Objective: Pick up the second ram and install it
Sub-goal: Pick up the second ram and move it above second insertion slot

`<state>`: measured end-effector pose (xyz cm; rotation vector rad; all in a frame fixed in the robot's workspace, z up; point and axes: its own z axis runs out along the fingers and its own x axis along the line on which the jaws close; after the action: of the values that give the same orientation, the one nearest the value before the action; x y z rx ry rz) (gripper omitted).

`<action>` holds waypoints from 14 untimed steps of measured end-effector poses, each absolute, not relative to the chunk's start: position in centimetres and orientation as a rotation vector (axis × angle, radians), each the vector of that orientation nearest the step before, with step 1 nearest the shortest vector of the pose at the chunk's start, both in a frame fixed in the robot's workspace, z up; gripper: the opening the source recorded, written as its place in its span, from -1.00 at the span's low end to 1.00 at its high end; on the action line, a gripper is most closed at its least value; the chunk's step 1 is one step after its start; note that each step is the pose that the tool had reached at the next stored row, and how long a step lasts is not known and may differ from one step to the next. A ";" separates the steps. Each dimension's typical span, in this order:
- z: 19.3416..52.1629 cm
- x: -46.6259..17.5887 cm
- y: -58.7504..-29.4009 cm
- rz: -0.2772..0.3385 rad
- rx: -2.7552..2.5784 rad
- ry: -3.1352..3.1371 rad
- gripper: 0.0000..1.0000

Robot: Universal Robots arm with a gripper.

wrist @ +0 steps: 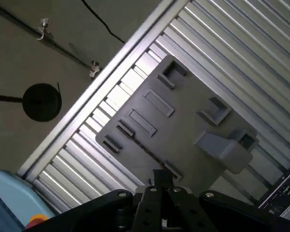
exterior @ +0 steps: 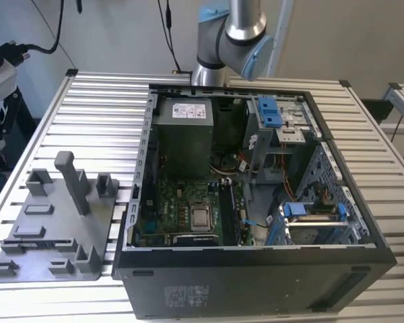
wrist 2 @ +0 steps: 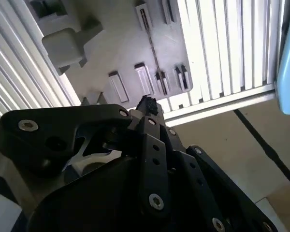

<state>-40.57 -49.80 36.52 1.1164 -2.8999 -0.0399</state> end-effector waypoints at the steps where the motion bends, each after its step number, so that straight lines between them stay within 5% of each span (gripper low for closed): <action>1: 36.5 -40.6 -49.8 -0.039 1.144 -2.889 -0.79; 14: 36.5 -40.6 -49.8 -0.033 1.446 -2.749 -0.79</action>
<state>-40.57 -49.80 36.49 1.4458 -2.7487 -0.0329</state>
